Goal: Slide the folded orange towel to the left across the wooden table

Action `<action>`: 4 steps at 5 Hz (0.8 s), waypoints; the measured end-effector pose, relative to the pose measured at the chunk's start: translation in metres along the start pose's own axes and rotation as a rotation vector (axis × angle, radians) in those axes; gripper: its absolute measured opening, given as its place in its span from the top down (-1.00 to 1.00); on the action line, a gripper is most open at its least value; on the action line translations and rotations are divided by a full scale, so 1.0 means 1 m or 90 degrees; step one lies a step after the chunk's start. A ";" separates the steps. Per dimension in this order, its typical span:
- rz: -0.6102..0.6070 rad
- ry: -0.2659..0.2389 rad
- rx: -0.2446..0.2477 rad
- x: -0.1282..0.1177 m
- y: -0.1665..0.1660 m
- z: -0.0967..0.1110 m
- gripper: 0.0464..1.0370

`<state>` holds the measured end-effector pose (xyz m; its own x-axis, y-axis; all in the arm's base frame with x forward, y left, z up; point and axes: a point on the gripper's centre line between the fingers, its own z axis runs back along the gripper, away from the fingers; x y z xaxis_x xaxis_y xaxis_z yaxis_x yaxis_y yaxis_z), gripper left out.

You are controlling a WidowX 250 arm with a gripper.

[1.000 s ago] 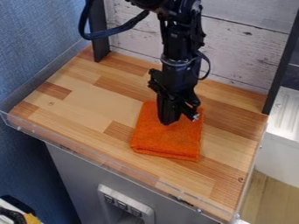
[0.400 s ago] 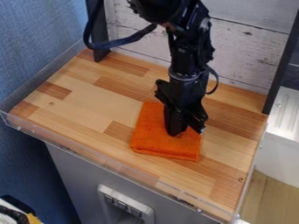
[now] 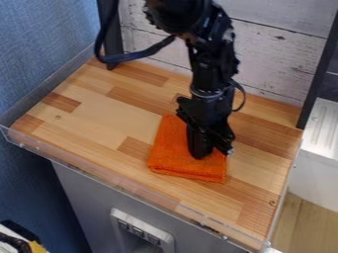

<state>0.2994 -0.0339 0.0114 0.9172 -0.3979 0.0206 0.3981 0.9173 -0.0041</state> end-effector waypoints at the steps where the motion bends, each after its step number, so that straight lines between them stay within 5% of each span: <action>1: 0.040 0.002 -0.009 -0.011 0.022 -0.002 0.98; 4: 0.165 0.003 -0.008 -0.043 0.080 -0.001 0.98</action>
<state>0.2919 0.0566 0.0094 0.9887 -0.1491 0.0127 0.1493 0.9886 -0.0203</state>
